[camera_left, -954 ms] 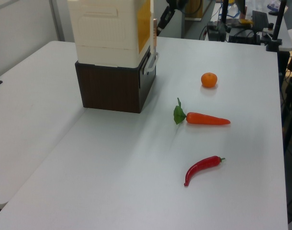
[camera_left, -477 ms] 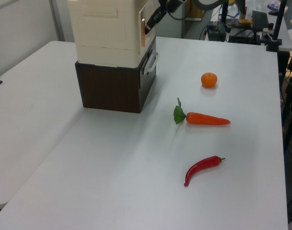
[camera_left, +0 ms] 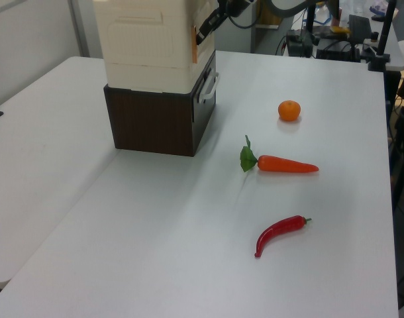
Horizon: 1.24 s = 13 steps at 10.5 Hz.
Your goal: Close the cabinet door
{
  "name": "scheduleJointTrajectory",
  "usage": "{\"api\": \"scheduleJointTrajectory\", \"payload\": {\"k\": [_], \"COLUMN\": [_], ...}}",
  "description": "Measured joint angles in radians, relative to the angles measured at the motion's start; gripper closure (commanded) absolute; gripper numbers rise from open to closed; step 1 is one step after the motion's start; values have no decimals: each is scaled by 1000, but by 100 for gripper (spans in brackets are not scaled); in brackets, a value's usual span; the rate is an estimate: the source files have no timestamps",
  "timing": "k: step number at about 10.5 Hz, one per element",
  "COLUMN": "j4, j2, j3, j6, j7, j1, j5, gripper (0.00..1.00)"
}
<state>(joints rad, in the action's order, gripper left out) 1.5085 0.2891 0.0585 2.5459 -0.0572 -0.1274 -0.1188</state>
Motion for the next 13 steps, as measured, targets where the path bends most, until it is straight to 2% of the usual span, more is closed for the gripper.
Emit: {"api": "scheduleJointTrajectory", "payload": {"k": [1,3,5,8,9,10,11,13], "j4": [0,-5,-15,-21,-20,-13,2,29], "j2": [0,-6,-42,-150,-184,-215,-248,-294], "j3": [0,1,7,23,24,24,25,25], "j6": [0,-135,-407,-794,-884,-942,-970,-1003], "j7": [0,1,5,69,99,128,150,164], "j1": [0,0,1,26,43,57,65,81], "j5": [0,0,1,11,18,20,24,43], "gripper": [88,88,88,79,64,27,0,0]}}
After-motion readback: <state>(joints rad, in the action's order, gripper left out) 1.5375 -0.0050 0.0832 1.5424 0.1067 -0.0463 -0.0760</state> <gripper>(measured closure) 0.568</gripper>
